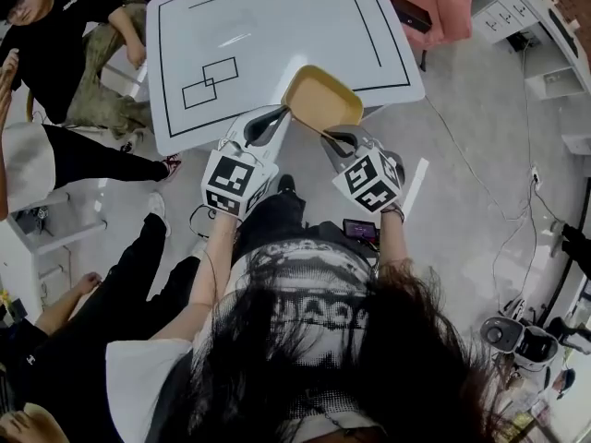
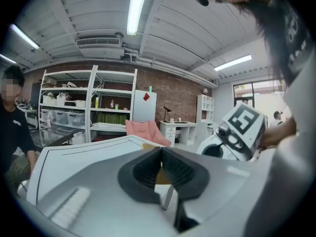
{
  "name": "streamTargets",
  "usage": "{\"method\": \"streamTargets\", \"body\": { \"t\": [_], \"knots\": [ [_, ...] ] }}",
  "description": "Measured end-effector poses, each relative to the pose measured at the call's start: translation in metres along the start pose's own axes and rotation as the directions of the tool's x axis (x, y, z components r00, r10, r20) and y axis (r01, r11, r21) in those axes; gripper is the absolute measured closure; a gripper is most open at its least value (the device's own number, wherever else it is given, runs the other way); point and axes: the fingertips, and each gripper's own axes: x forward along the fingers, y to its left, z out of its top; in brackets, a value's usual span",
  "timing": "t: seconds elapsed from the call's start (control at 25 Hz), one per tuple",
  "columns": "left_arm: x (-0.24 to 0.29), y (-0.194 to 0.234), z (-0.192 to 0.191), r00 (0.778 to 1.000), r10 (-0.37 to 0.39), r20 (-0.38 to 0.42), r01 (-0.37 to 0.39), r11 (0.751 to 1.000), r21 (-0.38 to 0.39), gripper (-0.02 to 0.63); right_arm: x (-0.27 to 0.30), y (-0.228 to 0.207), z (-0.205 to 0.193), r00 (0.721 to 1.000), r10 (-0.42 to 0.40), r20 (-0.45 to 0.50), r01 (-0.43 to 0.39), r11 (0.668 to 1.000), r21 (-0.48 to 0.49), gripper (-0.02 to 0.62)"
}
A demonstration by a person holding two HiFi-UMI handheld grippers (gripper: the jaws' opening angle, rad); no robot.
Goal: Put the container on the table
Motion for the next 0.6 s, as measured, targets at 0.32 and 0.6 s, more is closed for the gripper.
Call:
{"method": "streamTargets", "body": {
  "t": [0.32,0.6],
  "knots": [
    [0.026,0.035,-0.001,0.999,-0.053,0.007,0.053,0.999,-0.011,0.606,0.032,-0.032,0.01,0.999,-0.029,-0.028,0.03,0.999,0.026,0.58],
    [0.043,0.043,0.004,0.997,-0.072,0.007,0.072,0.997,-0.015,0.606,0.037,-0.052,0.01,0.998,-0.039,-0.047,0.041,0.999,0.032,0.58]
  ]
}}
